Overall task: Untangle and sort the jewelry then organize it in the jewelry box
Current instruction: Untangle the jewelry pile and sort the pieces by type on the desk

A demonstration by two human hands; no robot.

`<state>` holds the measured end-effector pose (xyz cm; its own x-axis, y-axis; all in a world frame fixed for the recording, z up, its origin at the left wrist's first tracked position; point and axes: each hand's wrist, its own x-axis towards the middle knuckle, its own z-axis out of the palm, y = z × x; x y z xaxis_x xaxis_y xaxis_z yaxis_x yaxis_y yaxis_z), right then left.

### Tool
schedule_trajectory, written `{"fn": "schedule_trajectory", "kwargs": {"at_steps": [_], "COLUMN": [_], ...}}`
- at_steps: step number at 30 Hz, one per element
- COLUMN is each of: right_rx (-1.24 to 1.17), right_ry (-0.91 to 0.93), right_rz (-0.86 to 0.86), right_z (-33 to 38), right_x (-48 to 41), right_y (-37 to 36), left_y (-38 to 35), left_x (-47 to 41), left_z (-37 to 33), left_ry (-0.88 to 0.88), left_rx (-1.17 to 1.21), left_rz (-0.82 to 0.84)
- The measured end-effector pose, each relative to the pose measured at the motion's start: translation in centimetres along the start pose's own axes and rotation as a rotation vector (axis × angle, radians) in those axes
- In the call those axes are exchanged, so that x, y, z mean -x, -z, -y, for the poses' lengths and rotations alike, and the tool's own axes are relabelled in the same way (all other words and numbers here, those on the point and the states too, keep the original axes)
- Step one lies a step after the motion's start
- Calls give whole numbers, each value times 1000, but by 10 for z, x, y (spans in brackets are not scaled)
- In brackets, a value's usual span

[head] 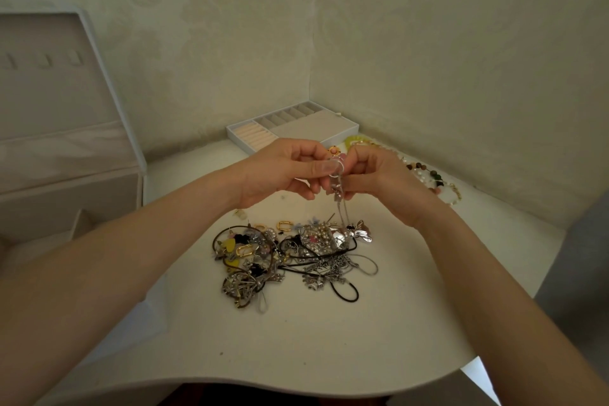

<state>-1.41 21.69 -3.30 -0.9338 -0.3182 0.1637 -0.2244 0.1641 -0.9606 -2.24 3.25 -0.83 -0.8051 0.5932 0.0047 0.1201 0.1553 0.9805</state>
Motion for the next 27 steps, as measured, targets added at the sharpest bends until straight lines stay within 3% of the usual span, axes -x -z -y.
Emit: {"fn": "schedule_trajectory", "kwargs": {"at_steps": [9, 22, 27], "right_rx": [-3, -108, -62], "right_ry": [9, -30, 15], "right_rz": [8, -85, -61], "right_z": [2, 2, 4], "right_x": [1, -1, 2], "right_y": [1, 9, 9], "left_y": [0, -1, 2], "left_x": [0, -1, -1], "left_z": [0, -1, -1], "left_ry": [-52, 5, -65], "left_rx": [-14, -104, -77], "left_rz": [-33, -62, -82]}}
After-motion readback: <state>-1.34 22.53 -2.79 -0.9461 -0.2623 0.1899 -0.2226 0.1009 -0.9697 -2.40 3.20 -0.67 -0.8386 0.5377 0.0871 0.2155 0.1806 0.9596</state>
